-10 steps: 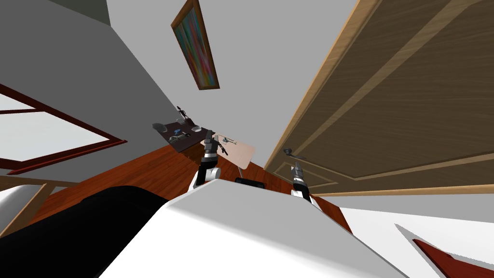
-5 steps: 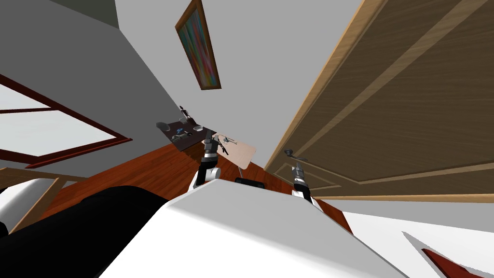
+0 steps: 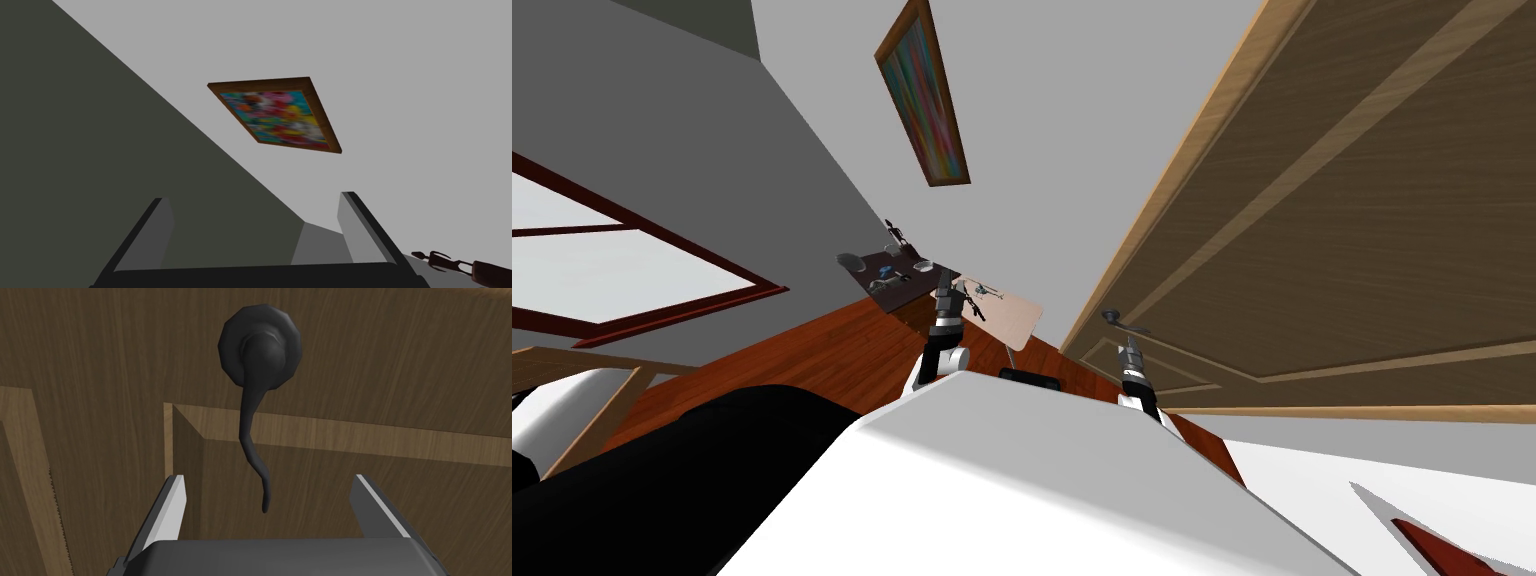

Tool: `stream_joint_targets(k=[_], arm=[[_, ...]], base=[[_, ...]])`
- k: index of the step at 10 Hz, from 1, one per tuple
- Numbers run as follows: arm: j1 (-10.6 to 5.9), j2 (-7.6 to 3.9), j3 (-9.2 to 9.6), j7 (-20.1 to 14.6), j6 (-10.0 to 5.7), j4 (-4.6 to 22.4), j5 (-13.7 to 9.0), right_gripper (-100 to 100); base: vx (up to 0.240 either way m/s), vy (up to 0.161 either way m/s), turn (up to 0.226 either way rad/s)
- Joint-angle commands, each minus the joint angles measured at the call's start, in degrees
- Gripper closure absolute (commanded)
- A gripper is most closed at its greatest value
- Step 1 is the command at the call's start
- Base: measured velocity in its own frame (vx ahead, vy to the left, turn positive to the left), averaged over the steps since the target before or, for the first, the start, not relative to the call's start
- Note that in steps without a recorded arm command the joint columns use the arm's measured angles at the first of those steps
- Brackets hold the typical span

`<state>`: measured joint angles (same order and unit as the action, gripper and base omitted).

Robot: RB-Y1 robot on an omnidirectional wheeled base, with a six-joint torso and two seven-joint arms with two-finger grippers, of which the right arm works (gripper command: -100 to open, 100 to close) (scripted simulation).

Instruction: Pull the door open

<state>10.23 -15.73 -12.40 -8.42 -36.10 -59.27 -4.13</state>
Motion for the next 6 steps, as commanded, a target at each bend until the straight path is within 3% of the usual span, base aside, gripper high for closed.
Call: stream_joint_targets(k=[1,5,6], arm=[[-0.01,0.00,0.00,0.00,-0.01,0.02,0.00,-100],[-0.01,0.00,0.00,0.00,-0.01,0.02,0.00,-100],[-0.23,-0.54,-0.46,-0.29,-0.24,0.81,-0.31,-100]], base=[[0.004,-0.010,0.030],[0.000,0.000,-0.001],[0.016,-0.039,0.111]])
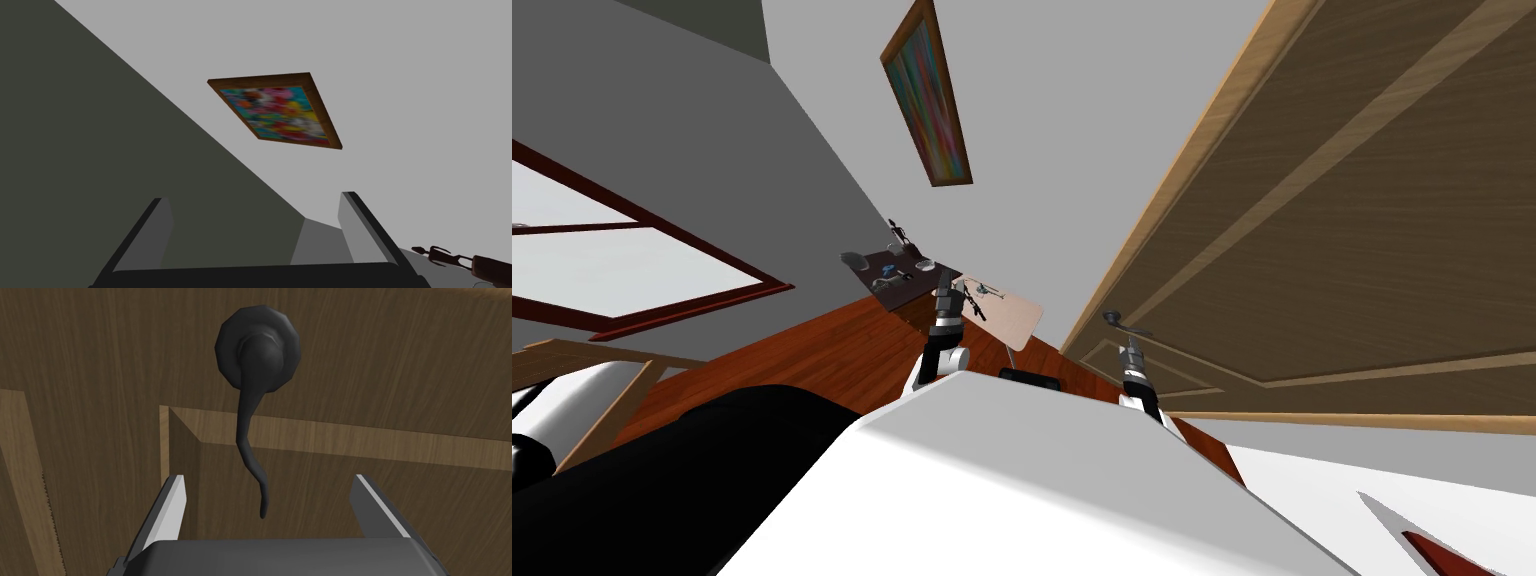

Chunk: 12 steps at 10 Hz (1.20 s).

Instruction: Pull the door open

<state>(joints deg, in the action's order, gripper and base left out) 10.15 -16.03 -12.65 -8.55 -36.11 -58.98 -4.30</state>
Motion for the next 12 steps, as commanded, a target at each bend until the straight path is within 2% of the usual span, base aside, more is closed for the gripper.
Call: stream_joint_targets(k=[1,10,11,12], arm=[[-0.23,-0.42,-0.37,-0.25,-0.31,0.80,-0.24,-100],[-0.23,-0.42,-0.37,-0.25,-0.31,0.80,-0.24,-100],[-0.42,-0.96,-0.95,-0.52,-0.57,1.66,-0.58,-100],[-0.42,-0.96,-0.95,-0.52,-0.57,1.66,-0.58,-100]], base=[[0.022,-0.051,0.145],[0.000,0.000,0.000],[0.015,-0.035,0.100],[0.017,-0.041,0.118]])
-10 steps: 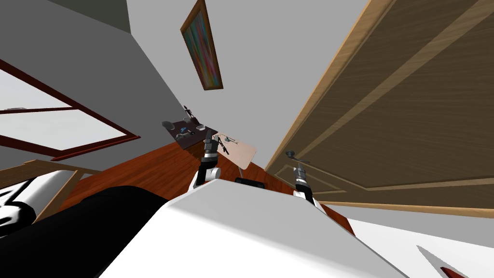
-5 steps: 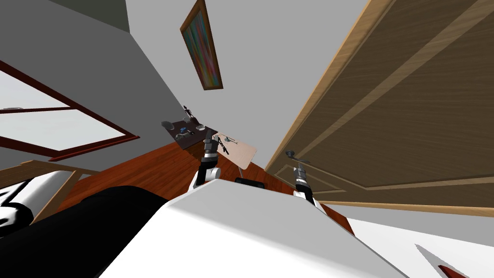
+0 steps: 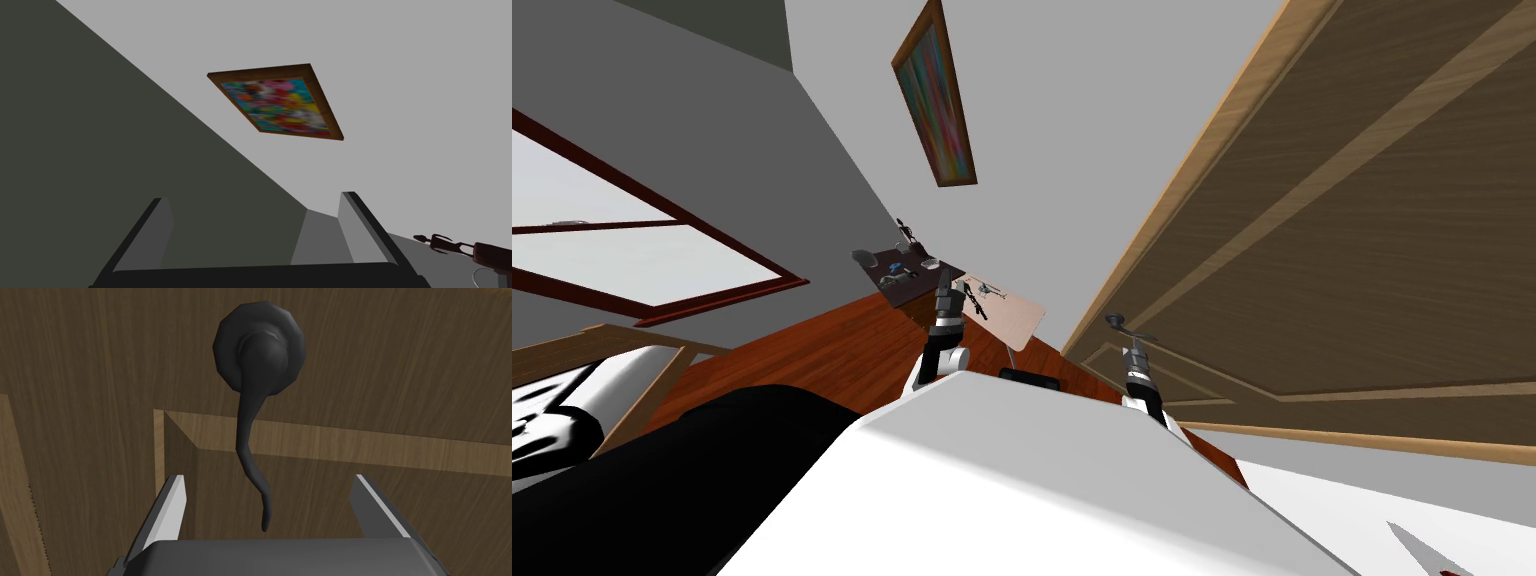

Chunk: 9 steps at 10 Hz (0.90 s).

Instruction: Pull the door open

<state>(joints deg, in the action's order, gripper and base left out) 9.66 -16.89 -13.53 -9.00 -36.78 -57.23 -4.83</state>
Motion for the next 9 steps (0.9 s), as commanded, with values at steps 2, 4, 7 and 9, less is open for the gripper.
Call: stream_joint_targets(k=[2,4,7,9], arm=[[0.02,-0.25,-0.24,-0.15,0.02,0.14,-0.15,-100],[0.02,-0.25,-0.24,-0.15,0.02,0.14,-0.15,-100],[0.02,-0.25,-0.24,-0.15,0.02,0.14,-0.15,-100],[0.02,-0.25,-0.24,-0.15,0.02,0.14,-0.15,-100]], base=[[0.008,-0.019,0.056],[-0.004,0.009,-0.025],[0.003,-0.007,0.019],[-0.005,0.012,-0.033]])
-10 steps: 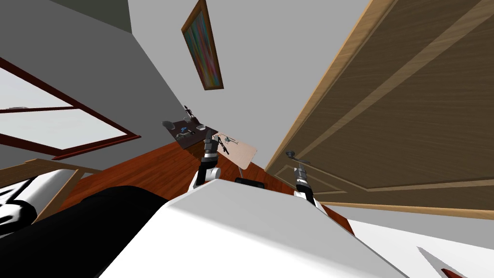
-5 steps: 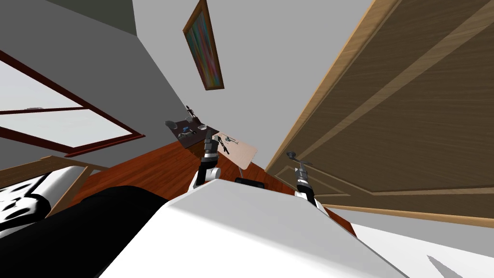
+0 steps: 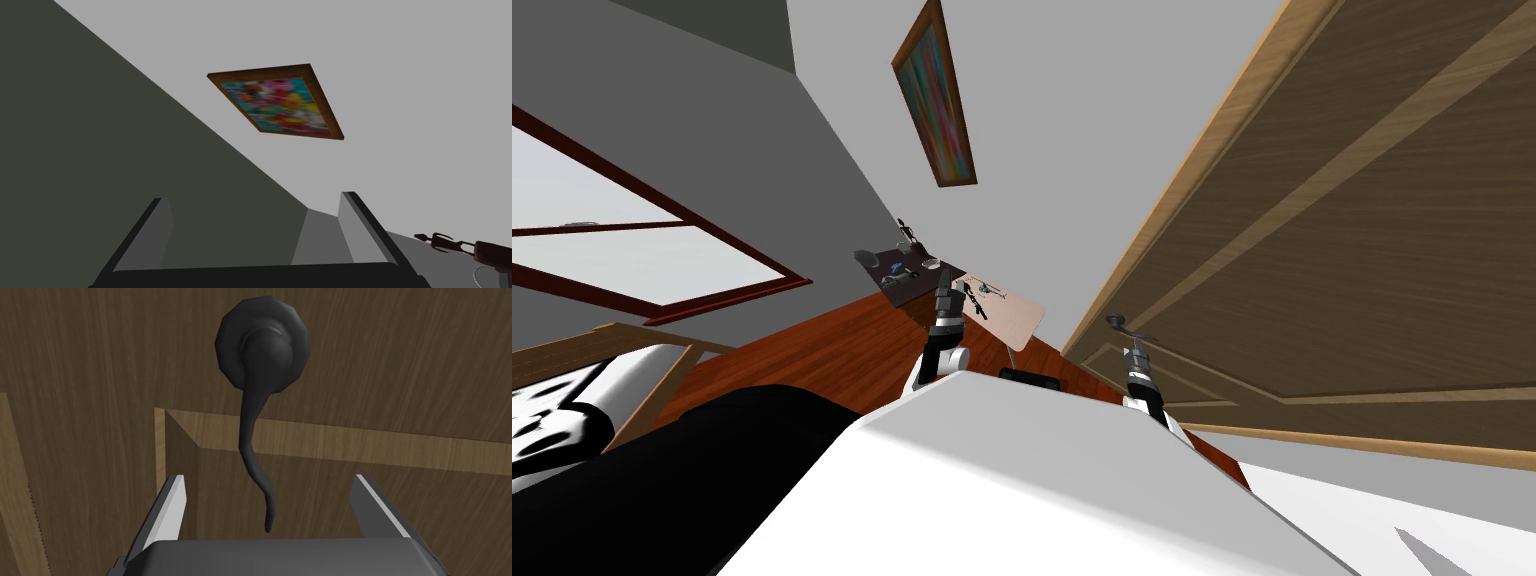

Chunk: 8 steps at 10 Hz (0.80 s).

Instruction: Pull the door open

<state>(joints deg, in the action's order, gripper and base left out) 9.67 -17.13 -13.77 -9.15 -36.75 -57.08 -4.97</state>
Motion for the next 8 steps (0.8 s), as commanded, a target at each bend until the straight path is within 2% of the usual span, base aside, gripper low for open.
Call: stream_joint_targets(k=[1,2,4,8], arm=[[0.00,0.00,0.00,0.00,0.00,0.00,0.00,-100],[-0.19,-0.46,-0.48,-0.21,-0.22,0.76,-0.30,-100],[-0.24,-0.59,-0.61,-0.27,-0.27,0.97,-0.38,-100],[-0.24,-0.59,-0.61,-0.27,-0.27,0.97,-0.38,-100]], base=[[0.000,0.000,0.000],[0.013,-0.032,0.091],[0.014,-0.032,0.092],[0.000,0.001,-0.002]])
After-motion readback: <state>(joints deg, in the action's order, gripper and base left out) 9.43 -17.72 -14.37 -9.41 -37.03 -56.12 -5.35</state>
